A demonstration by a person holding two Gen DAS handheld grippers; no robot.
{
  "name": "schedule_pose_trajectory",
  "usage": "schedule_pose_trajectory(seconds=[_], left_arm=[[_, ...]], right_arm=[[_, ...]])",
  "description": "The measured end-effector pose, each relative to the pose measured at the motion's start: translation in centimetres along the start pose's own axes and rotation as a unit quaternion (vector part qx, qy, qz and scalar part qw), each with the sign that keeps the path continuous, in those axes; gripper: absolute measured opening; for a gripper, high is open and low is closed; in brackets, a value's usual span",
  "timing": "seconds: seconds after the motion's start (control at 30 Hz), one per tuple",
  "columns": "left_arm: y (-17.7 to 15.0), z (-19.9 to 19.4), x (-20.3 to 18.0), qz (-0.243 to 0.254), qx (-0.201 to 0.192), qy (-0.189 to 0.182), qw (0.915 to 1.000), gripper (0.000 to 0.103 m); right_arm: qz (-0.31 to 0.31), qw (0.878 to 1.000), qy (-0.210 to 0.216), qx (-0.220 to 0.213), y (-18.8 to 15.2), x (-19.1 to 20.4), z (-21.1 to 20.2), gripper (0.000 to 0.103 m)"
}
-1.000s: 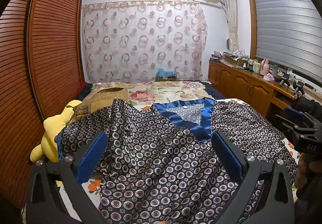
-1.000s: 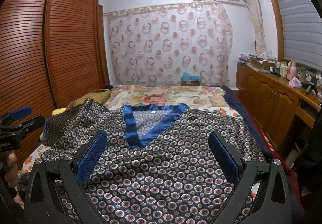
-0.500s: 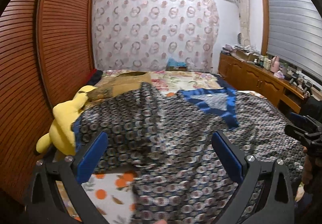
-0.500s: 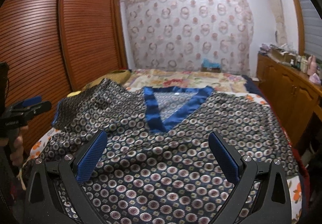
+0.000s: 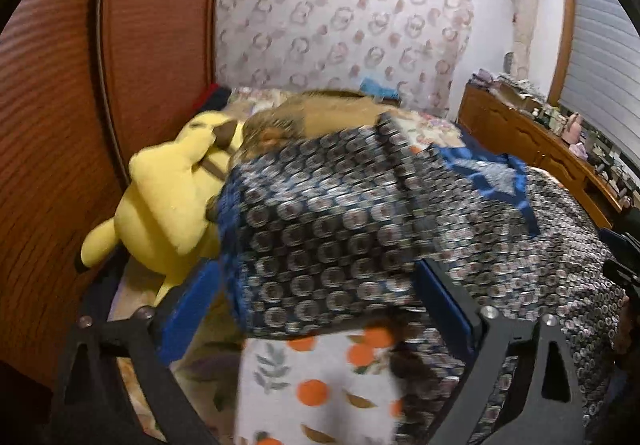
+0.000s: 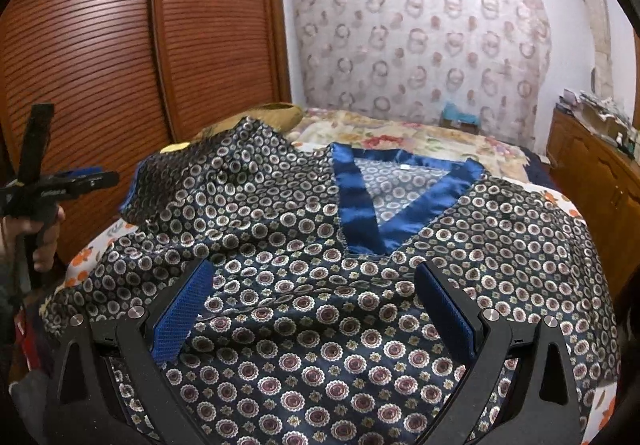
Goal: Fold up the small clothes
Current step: 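Grasp the robe's side edge with the left gripper and lift it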
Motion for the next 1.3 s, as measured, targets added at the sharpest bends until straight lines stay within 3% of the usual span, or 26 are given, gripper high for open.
schedule_pose_trajectory(seconds=[0.1, 0.17, 0.43, 0.5, 0.57, 0.63, 0.77, 0.97, 1.1, 1.3], left_arm=[[0.0, 2.3, 1.4, -0.008, 0.028, -0.003, 0.9996, 0.091], [-0.1, 3.6, 2.2, -0.012, 0.046, -0.006, 0.9988, 0.08], [-1.1, 6.4, 3.7, -0.028, 0.098, -0.034, 0.9942, 0.077], [-1.2, 6.7, 3.9, -0.028, 0.102, -0.032, 0.9939, 0.052], [-1.3, 6.7, 4.2, -0.03, 0.104, -0.041, 0.9933, 0.047], [-1.3, 6.6, 4.2, -0.023, 0.1, -0.046, 0.9937, 0.035], [-0.9, 6.3, 4.3, -0.011, 0.091, -0.046, 0.9947, 0.001], [1.3, 2.6, 2.9, 0.004, 0.033, -0.053, 0.998, 0.0], [3.7, -0.4, -0.1, 0.028, -0.007, -0.072, 0.997, 0.0], [7.8, -2.7, -6.9, 0.081, -0.046, -0.135, 0.9865, 0.0]], right_arm=[[-0.002, 1.0, 0.004, 0.009, 0.0, -0.1, 0.7, 0.102], [-0.003, 1.0, 0.006, 0.012, -0.1, -0.1, 1.0, 0.102], [-0.006, 1.0, 0.015, 0.021, 0.0, -0.1, 1.6, 0.102], [-0.015, 0.999, 0.019, 0.026, 0.3, 0.1, 1.9, 0.102], [-0.02, 0.999, 0.031, 0.032, 0.7, 0.2, 2.4, 0.102], [-0.022, 0.998, 0.038, 0.042, 1.0, 0.1, 3.3, 0.102], [-0.018, 0.996, 0.055, 0.062, 1.2, 0.1, 5.3, 0.102], [-0.015, 0.993, 0.082, 0.082, 1.1, 0.5, 7.1, 0.1], [-0.016, 0.993, 0.081, 0.08, 1.3, 0.2, 7.0, 0.099], [-0.005, 0.996, 0.062, 0.063, 2.0, -1.6, 5.5, 0.099]])
Point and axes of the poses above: each gripper's, at about its wrist camera, not at the fingertips, and z roughly the way its jaws point, x to its left, y to its top, the point moved 2 cm from there along z, roughly the way its jaws point, and after that the axes turned 9 degrees about y, right-handed, at the moved point
